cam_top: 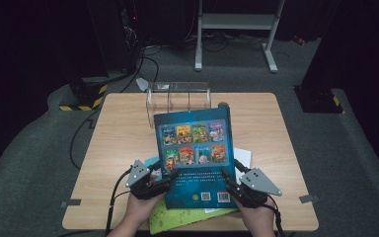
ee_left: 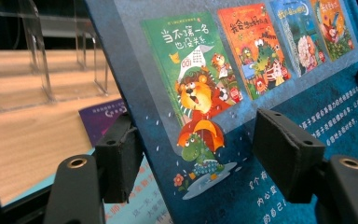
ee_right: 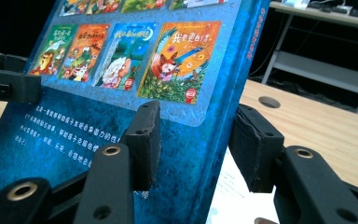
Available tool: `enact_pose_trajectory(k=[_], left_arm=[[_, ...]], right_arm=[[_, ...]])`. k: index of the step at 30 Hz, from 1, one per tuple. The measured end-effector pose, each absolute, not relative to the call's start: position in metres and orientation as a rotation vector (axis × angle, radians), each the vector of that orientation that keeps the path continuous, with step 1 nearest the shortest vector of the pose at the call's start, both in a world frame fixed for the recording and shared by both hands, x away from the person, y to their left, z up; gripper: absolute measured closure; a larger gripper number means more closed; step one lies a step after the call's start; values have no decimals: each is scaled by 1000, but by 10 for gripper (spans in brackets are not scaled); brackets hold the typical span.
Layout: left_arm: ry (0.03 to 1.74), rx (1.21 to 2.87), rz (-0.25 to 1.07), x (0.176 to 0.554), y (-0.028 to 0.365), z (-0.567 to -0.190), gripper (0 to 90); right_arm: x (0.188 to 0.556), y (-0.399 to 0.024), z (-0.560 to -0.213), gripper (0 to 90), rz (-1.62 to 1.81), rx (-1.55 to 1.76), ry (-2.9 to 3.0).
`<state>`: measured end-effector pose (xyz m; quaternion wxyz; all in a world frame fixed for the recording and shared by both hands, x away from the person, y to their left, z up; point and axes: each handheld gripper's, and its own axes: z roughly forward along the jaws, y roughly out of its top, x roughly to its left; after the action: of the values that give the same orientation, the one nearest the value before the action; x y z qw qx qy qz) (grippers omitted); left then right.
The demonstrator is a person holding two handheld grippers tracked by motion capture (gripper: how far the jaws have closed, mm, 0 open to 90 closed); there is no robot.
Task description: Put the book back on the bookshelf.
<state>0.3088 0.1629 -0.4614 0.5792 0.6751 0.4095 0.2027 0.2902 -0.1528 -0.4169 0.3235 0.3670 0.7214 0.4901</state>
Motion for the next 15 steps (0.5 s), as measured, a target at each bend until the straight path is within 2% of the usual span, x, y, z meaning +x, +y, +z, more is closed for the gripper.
enact_pose_trajectory(k=[15], left_arm=[[931, 1537, 533, 305, 165, -455, 406]], right_arm=[[286, -152, -410, 574, 1297, 936, 1841]])
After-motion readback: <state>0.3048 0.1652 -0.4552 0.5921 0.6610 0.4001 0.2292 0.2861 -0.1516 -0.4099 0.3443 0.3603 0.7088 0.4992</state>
